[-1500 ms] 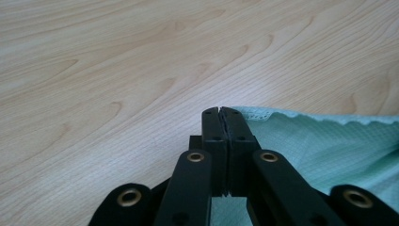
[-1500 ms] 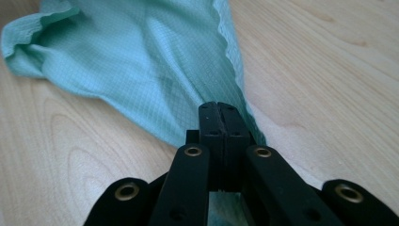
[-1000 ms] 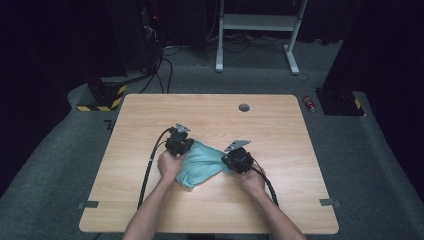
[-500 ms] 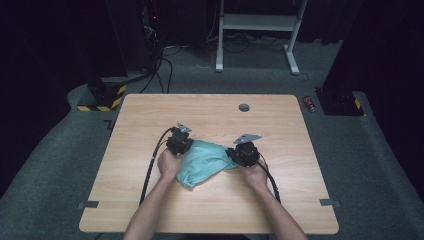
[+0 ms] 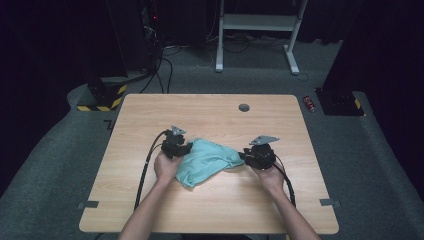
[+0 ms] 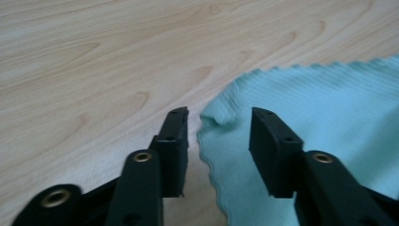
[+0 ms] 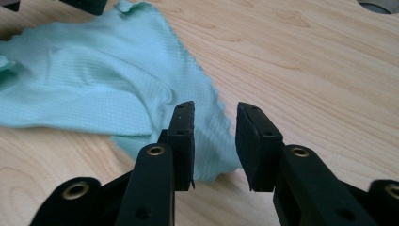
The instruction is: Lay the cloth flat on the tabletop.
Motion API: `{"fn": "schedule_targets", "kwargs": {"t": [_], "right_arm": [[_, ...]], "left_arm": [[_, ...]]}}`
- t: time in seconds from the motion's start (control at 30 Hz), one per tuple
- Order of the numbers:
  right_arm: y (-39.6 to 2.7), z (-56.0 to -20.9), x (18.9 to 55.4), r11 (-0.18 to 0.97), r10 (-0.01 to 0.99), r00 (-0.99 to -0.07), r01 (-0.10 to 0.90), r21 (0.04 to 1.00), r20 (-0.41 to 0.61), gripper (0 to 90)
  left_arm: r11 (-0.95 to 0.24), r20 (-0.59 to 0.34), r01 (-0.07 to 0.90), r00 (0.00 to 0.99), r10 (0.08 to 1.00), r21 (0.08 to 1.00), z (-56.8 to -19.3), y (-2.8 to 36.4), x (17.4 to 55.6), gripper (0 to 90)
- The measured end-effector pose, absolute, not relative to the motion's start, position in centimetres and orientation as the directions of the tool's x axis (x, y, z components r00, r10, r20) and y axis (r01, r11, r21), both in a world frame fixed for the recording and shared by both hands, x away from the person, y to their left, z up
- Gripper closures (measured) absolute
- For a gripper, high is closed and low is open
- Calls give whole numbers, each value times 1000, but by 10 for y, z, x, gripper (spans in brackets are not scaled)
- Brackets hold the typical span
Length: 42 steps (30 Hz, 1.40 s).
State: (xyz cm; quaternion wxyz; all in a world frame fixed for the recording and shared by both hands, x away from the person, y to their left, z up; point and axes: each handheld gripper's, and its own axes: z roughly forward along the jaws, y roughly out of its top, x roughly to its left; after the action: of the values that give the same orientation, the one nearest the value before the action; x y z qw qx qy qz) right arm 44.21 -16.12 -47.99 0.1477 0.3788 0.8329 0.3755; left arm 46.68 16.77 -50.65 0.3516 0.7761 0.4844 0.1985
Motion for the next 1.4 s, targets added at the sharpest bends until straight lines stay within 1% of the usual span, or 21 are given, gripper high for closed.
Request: {"fn": "schedule_targets", "kwargs": {"t": [0.17,0.23,0.27,0.3,0.37,0.4,0.5,0.57,0.67,0.83,1.03,1.17,1.2,1.3,1.4], "right_arm": [[-153,-485,438,452,734,-678,533,716,41,624],[-149,-490,438,459,733,-678,544,703,46,635],[-144,-495,439,492,727,-687,544,680,23,750],[-144,-495,439,492,727,-687,544,680,23,750],[-139,-498,439,519,719,-695,540,663,3,859],[-138,-498,439,524,718,-696,542,657,0,883],[-136,-495,439,528,725,-688,540,655,-17,893],[-135,-491,439,534,732,-681,538,652,-37,893],[-131,-483,441,542,736,-674,529,653,-65,893],[-126,-473,453,528,758,-647,535,659,-82,894],[-124,-477,469,511,786,-612,560,652,-91,893],[-128,-489,479,466,820,-570,616,635,-50,883],[-129,-491,480,450,828,-560,627,636,-34,856],[-130,-489,478,432,835,-550,623,652,-27,772],[-130,-478,465,416,831,-556,588,694,-26,725]], "left_arm": [[-285,-22,594,455,890,752,-510,181,442,488],[-276,-30,593,453,891,756,-513,184,437,474],[-275,-29,592,451,892,758,-515,185,435,462],[-279,-20,588,450,893,759,-516,185,434,462],[-277,-18,587,446,895,761,-521,185,432,450],[-273,-21,584,446,895,765,-523,185,432,450],[-284,-11,580,452,892,763,-527,184,431,444],[-289,-4,579,451,893,762,-527,185,432,424],[-298,8,575,452,892,762,-527,183,431,416],[-288,-2,585,444,896,758,-527,184,431,377],[-288,-4,585,446,895,758,-527,184,431,364],[-295,-1,583,453,892,757,-527,184,432,347],[-294,-3,584,452,892,757,-527,184,432,347],[-295,-2,584,453,891,756,-527,184,432,345],[-296,-2,584,454,891,756,-527,184,432,343]]}}
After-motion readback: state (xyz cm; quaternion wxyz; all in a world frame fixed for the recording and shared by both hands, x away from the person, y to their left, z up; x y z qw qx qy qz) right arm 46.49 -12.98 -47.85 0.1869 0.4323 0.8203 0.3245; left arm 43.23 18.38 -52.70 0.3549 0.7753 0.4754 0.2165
